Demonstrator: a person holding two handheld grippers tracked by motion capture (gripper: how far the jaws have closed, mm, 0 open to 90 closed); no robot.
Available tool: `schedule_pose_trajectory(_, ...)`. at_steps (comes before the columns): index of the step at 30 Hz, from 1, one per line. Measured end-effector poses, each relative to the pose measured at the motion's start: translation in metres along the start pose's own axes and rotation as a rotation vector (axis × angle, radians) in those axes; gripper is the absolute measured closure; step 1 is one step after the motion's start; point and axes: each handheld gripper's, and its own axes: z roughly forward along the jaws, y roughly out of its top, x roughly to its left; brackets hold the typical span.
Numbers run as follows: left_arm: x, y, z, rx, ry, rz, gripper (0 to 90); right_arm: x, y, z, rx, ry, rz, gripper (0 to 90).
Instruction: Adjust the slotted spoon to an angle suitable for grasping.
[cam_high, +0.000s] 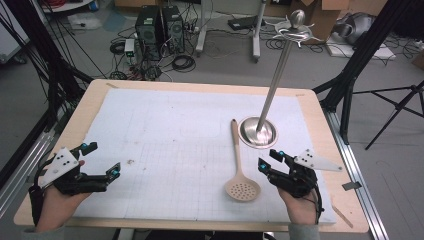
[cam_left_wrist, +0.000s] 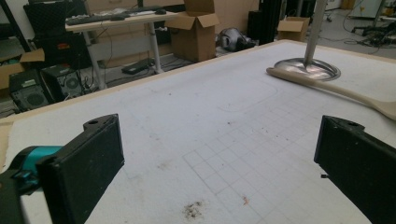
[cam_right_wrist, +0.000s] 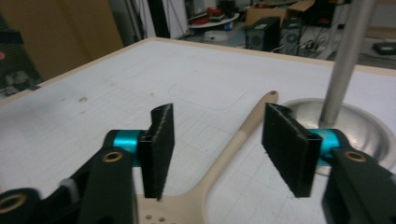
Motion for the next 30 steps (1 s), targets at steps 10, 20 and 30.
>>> schedule_pose_trajectory(10, 0.003, -0.003, -0.001, 0.007, 0.002, -0.014, 1.8, -0.01, 0.002, 0.03, 0.083, 0.021, -0.055, 67.7)
schedule_pose_trajectory(20, 0.004, -0.005, -0.001, 0.01, 0.0, -0.021, 1.8, -0.026, 0.003, 0.04, 0.086, 0.03, -0.073, 89.3)
schedule_pose_trajectory(30, 0.003, -0.007, 0.0, 0.021, -0.004, -0.021, 1.8, -0.023, -0.002, 0.061, 0.191, 0.05, -0.124, 89.4)
